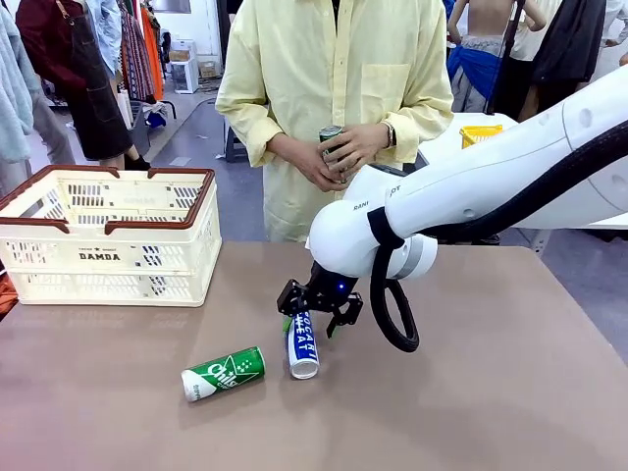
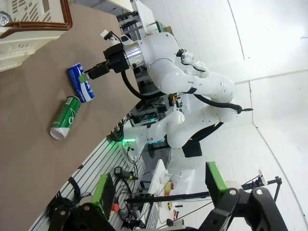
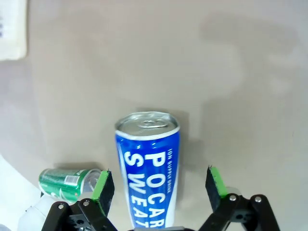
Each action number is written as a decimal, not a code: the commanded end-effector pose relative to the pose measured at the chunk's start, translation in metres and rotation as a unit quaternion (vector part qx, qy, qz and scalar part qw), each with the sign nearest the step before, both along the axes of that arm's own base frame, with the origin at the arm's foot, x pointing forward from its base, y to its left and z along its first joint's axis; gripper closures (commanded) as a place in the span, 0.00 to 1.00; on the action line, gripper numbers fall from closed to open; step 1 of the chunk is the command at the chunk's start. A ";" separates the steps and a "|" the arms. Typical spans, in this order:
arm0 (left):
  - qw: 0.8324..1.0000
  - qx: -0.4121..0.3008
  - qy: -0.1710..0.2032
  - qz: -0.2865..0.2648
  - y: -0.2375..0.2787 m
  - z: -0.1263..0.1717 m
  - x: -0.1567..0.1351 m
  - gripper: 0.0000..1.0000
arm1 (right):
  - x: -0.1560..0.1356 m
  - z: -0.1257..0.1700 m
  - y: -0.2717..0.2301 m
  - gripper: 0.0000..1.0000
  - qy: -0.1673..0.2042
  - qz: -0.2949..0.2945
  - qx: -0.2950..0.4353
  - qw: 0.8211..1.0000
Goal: Place the drinks into the Shopping basket.
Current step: Pick up one drink and place it into the Shopping basket.
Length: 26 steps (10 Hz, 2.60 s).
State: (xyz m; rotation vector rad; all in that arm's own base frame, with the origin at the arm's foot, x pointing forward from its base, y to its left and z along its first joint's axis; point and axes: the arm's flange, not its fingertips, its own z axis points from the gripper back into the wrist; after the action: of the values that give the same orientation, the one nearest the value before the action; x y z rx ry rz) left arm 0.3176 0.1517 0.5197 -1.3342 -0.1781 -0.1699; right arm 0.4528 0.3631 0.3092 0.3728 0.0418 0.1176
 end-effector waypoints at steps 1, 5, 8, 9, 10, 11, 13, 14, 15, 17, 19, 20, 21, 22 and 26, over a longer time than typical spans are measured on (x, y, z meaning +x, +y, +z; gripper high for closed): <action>1.000 -0.004 0.000 -0.001 0.001 0.001 -0.002 0.00 | -0.006 0.022 -0.021 0.00 0.006 0.037 0.064 0.997; 1.000 -0.004 0.000 -0.001 0.001 0.001 -0.002 0.00 | -0.054 0.137 -0.208 0.00 0.003 0.031 0.203 0.979; 1.000 -0.004 0.000 -0.001 0.001 0.001 -0.002 0.00 | -0.096 0.177 -0.340 0.00 -0.043 0.022 0.437 0.898; 1.000 -0.004 0.000 -0.001 0.001 0.001 -0.002 0.00 | -0.111 0.178 -0.379 0.00 -0.060 -0.002 0.494 0.867; 1.000 -0.004 0.000 -0.001 0.001 0.001 -0.002 0.00 | -0.129 0.174 -0.413 0.00 -0.087 -0.034 0.530 0.843; 1.000 -0.004 0.000 -0.001 0.001 0.001 -0.002 0.00 | -0.147 0.167 -0.437 0.00 -0.106 -0.046 0.555 0.824; 1.000 -0.004 0.000 -0.001 0.001 0.001 -0.002 0.00 | -0.170 0.138 -0.464 0.00 -0.146 -0.095 0.561 0.809; 1.000 -0.004 0.000 -0.001 0.001 0.001 -0.002 0.00 | -0.166 0.128 -0.457 0.00 -0.154 -0.099 0.513 0.839; 1.000 -0.004 0.000 -0.001 0.001 0.001 -0.002 0.00 | -0.167 0.157 -0.479 0.00 -0.124 -0.085 0.558 0.816; 1.000 -0.004 0.000 -0.001 0.001 0.001 -0.002 0.00 | -0.167 0.157 -0.479 0.00 -0.124 -0.085 0.558 0.816; 1.000 0.000 0.002 0.001 0.001 -0.001 0.001 0.00 | -0.167 0.157 -0.479 0.00 -0.124 -0.085 0.558 0.816; 0.993 0.070 0.059 0.072 -0.018 0.023 -0.003 0.00 | -0.167 0.157 -0.479 0.00 -0.124 -0.085 0.558 0.816; 0.988 0.129 0.072 0.047 -0.074 0.044 0.011 0.00 | -0.167 0.157 -0.479 0.00 -0.124 -0.085 0.558 0.816; 0.973 0.215 0.090 0.006 -0.142 0.056 0.030 0.00 | -0.167 0.157 -0.479 0.00 -0.124 -0.085 0.558 0.816; 0.856 0.498 0.135 -0.014 -0.349 0.008 0.085 0.00 | -0.167 0.157 -0.479 0.00 -0.124 -0.085 0.558 0.816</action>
State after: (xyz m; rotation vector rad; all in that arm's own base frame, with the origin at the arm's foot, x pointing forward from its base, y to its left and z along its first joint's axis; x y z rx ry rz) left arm 0.3616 -0.2108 0.5364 -0.4803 0.1092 -0.0979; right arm 0.2862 -0.1165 0.4597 1.5195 -0.3402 0.0112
